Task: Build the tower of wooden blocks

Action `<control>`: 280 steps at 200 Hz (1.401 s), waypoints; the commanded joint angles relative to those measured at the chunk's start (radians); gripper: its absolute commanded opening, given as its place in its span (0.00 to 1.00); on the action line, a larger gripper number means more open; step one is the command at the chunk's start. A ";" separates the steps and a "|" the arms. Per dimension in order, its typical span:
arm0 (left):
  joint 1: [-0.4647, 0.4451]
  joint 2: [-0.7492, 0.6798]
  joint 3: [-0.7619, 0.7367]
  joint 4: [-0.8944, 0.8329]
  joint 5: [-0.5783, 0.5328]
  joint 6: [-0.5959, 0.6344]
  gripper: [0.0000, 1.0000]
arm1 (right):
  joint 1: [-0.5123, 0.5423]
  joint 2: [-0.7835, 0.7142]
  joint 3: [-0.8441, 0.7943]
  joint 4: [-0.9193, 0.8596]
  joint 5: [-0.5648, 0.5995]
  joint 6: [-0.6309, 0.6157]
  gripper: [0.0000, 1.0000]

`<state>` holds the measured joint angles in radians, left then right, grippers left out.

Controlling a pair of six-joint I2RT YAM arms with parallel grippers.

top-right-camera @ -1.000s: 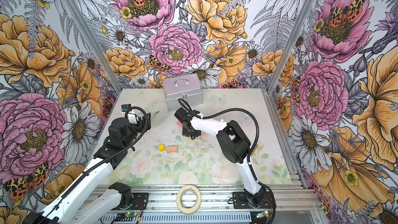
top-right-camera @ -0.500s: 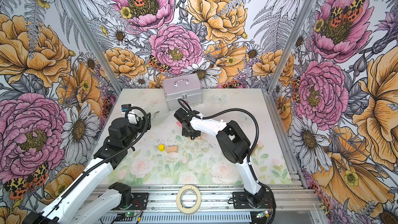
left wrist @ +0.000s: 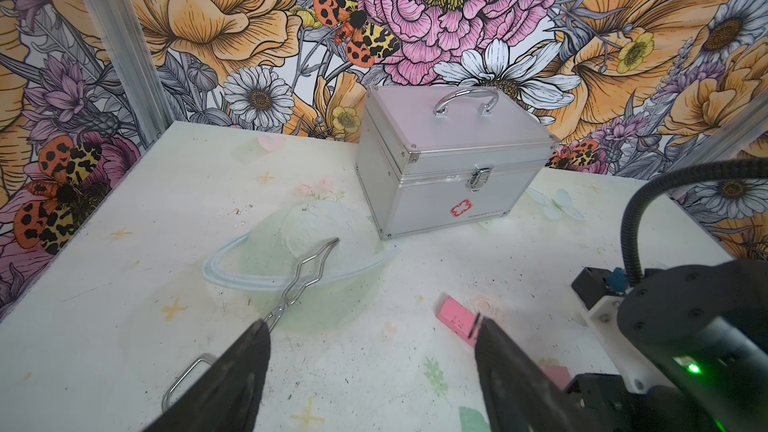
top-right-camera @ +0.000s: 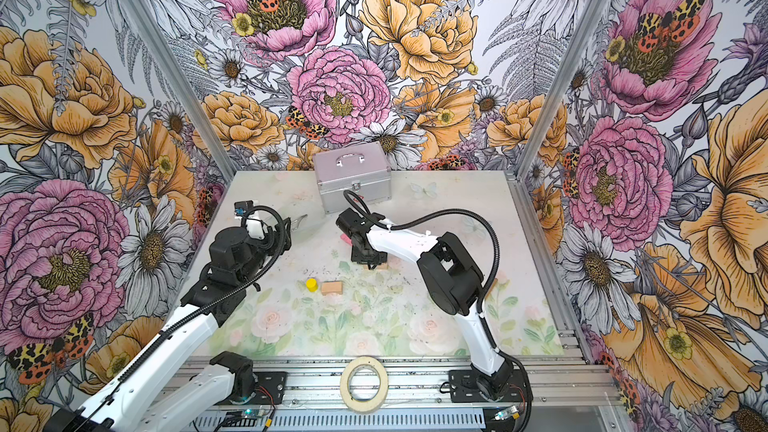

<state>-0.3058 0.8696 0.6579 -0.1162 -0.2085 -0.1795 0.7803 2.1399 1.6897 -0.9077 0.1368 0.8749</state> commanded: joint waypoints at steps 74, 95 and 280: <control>-0.007 -0.016 -0.015 0.016 0.006 0.015 0.79 | 0.032 0.009 -0.014 0.003 -0.001 0.012 0.00; -0.006 -0.017 -0.015 0.017 0.006 0.016 0.79 | 0.032 0.010 -0.008 0.001 0.000 0.012 0.00; -0.007 -0.017 -0.017 0.016 0.006 0.016 0.78 | 0.018 0.014 0.025 -0.003 0.023 0.003 0.00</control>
<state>-0.3058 0.8692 0.6559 -0.1158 -0.2085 -0.1761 0.8055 2.1399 1.6779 -0.9085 0.1352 0.8749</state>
